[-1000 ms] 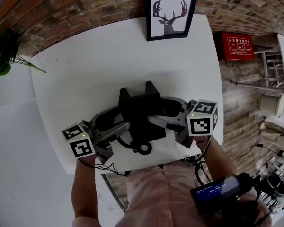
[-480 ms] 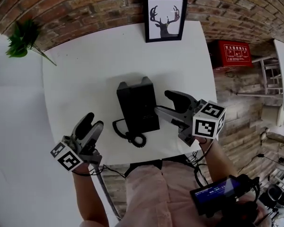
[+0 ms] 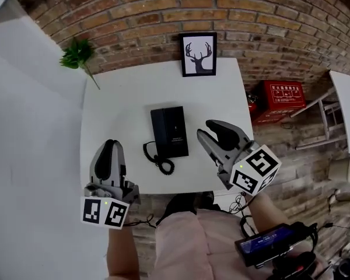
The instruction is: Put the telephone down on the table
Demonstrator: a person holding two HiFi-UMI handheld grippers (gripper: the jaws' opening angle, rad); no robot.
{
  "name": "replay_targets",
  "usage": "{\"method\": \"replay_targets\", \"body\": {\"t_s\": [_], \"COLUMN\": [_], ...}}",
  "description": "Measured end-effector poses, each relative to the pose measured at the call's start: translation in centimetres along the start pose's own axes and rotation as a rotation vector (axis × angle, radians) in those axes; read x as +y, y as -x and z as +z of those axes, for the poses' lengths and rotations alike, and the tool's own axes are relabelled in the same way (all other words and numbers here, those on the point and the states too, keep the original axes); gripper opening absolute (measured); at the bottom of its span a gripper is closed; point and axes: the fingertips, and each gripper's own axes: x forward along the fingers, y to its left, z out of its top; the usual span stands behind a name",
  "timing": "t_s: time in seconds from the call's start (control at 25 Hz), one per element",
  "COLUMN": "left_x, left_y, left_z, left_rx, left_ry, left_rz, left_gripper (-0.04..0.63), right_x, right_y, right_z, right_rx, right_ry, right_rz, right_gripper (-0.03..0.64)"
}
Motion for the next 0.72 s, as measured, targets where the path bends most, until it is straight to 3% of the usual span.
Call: {"method": "replay_targets", "body": {"t_s": [0.16, 0.28, 0.72], "left_x": [-3.5, -5.5, -9.7], "left_y": [1.6, 2.6, 3.2], "left_z": [4.0, 5.7, 6.5], "left_rx": [-0.079, -0.119, -0.148], "left_ry": [-0.118, -0.172, -0.248], "left_rz": [0.048, 0.083, 0.100], "left_gripper": [0.000, 0.000, -0.002], "right_x": [3.1, 4.3, 5.4], "right_y": [2.5, 3.8, 7.3], "right_z": [2.7, 3.9, 6.9], "right_rx": [-0.078, -0.120, -0.193], "right_ry": [0.093, 0.177, 0.347], "right_rz": [-0.019, -0.056, -0.172], "right_gripper": [0.064, 0.018, 0.005]}}
